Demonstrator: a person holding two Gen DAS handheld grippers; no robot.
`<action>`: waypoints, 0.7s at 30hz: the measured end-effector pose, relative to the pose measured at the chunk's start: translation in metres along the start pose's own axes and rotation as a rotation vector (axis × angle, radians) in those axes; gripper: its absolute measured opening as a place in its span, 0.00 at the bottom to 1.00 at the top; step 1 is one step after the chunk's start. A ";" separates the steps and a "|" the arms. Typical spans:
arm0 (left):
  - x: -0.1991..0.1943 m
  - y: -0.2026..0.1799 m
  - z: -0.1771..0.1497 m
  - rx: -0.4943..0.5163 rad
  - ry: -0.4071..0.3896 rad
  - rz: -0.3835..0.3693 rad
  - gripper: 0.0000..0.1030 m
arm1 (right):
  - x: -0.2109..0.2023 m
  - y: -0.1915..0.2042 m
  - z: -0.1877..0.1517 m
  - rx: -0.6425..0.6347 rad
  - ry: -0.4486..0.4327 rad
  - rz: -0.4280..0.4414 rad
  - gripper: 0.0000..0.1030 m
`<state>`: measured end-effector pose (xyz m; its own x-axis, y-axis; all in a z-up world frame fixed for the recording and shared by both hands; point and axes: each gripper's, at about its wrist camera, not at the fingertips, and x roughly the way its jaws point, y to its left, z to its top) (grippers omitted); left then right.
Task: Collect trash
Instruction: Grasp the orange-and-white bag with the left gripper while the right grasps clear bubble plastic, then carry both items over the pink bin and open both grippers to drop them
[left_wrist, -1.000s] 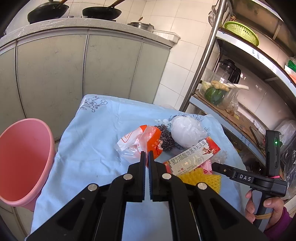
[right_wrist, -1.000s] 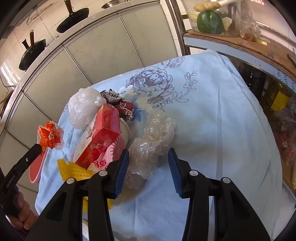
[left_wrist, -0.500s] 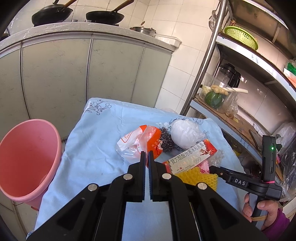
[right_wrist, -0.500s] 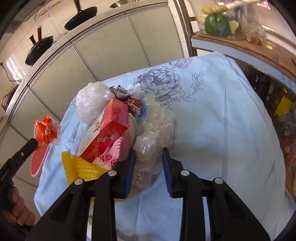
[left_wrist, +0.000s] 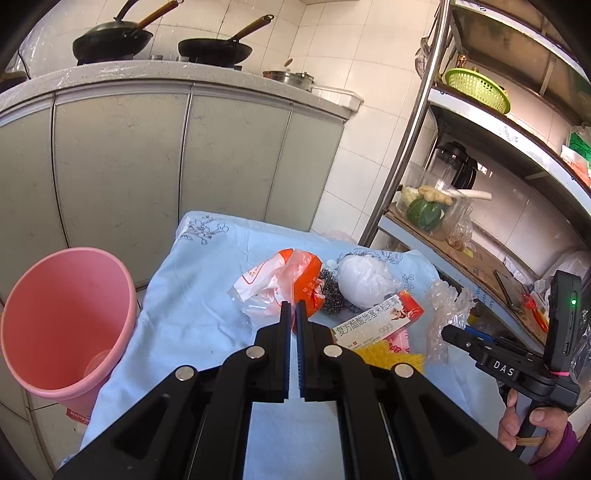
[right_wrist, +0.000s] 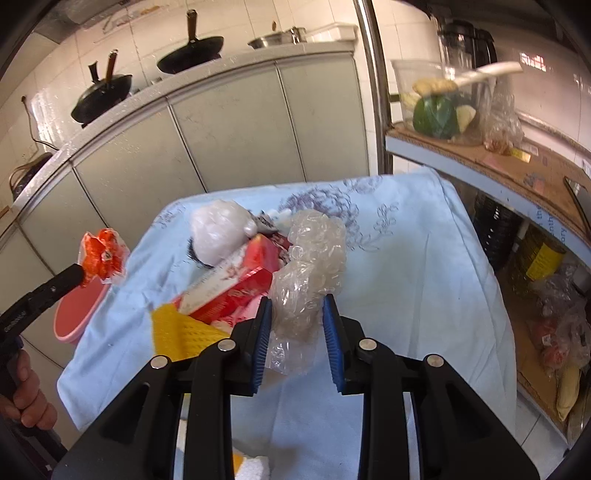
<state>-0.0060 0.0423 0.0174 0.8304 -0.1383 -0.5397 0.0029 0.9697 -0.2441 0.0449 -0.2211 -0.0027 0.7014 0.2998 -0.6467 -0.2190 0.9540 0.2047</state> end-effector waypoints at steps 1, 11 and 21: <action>-0.003 -0.001 0.000 0.005 -0.010 0.004 0.02 | -0.004 0.004 0.001 -0.017 -0.016 0.005 0.28; -0.033 0.012 0.002 -0.004 -0.086 0.042 0.02 | -0.018 0.052 0.012 -0.129 -0.079 0.084 0.28; -0.062 0.043 -0.001 -0.045 -0.149 0.123 0.02 | -0.013 0.116 0.017 -0.249 -0.095 0.200 0.28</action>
<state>-0.0580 0.0921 0.0398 0.8965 0.0155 -0.4428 -0.1261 0.9670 -0.2215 0.0217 -0.1143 0.0419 0.6855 0.4909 -0.5376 -0.5094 0.8510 0.1275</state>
